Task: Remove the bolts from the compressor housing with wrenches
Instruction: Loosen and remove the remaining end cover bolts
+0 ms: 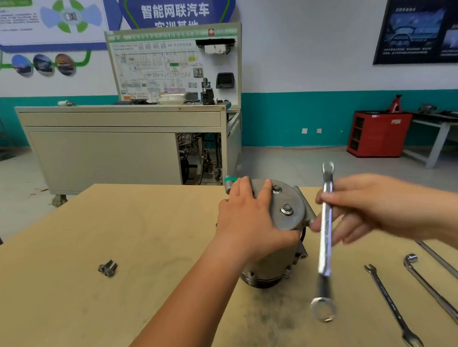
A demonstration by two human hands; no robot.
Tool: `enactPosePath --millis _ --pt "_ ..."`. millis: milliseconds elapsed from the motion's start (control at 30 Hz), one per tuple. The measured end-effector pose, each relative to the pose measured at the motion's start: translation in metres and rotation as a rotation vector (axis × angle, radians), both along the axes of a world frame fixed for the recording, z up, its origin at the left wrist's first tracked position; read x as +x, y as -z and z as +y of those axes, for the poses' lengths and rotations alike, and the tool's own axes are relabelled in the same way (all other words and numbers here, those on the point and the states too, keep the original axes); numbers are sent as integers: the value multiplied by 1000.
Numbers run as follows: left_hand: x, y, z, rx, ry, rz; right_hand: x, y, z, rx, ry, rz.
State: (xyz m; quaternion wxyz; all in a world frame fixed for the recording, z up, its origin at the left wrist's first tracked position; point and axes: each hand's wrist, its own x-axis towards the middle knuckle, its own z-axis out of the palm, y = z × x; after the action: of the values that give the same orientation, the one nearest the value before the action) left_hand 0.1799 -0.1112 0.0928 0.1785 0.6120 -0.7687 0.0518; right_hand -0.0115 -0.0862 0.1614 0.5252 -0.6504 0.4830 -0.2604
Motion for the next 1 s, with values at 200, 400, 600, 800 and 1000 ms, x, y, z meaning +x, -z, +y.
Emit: enactPosePath --millis 200,400,600,800,1000 --pt "-3 -7 4 55 -15 -36 32 13 24 278 -57 -256" --pt "-4 -8 6 55 -14 -44 36 18 21 282 -65 -304" --pt "-4 -3 2 23 -9 -57 25 20 13 250 -184 -46" --pt "-4 -1 -1 4 7 -31 -10 -32 -31 -143 -222 821" --pt "-3 -1 -1 19 -3 -40 -18 -26 -49 -574 -125 796"
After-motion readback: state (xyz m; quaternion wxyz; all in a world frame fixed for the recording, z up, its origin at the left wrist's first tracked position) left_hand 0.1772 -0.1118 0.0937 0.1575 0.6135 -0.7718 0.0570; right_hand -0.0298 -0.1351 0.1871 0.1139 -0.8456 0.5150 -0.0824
